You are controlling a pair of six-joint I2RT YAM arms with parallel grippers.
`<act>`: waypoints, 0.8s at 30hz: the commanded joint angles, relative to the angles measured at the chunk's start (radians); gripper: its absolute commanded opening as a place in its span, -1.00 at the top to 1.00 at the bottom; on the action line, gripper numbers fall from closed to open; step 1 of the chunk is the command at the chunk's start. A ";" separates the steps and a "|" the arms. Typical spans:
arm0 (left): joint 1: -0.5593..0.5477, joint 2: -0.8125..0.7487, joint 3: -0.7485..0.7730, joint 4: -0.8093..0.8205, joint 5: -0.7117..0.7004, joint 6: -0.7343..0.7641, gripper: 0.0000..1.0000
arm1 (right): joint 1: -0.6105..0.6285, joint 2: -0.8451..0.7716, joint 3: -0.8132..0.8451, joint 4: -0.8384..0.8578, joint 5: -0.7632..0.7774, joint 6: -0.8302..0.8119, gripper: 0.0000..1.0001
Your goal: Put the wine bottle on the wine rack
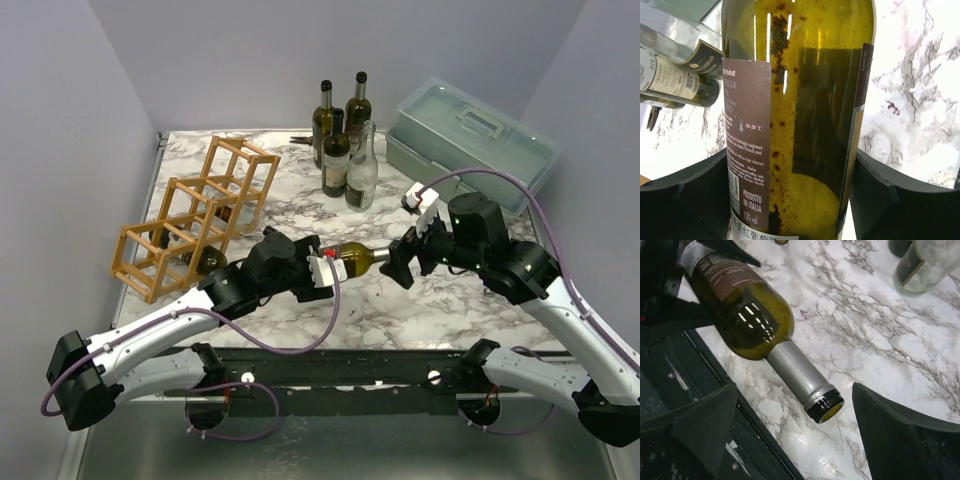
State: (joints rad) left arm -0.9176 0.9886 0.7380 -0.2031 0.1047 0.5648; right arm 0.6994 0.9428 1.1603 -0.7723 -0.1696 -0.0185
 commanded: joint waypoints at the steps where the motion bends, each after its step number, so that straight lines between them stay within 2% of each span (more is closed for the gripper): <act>1: -0.020 -0.030 0.010 0.009 0.052 0.072 1.00 | 0.008 -0.014 0.004 -0.091 -0.147 -0.150 -1.00; 5: -0.032 -0.033 0.011 -0.011 0.084 0.077 1.00 | 0.014 0.009 -0.004 -0.152 -0.116 -0.203 -1.00; 13: -0.074 -0.002 0.015 -0.047 0.086 0.094 1.00 | 0.031 0.122 -0.004 -0.196 -0.185 -0.257 -0.96; 24: -0.119 0.002 0.015 -0.075 0.055 0.121 1.00 | 0.074 0.242 0.008 -0.227 -0.259 -0.252 -0.57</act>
State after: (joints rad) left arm -1.0218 1.0027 0.7380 -0.3344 0.1596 0.6571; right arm 0.7616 1.1633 1.1603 -0.9619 -0.3664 -0.2642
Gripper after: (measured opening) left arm 0.770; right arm 0.816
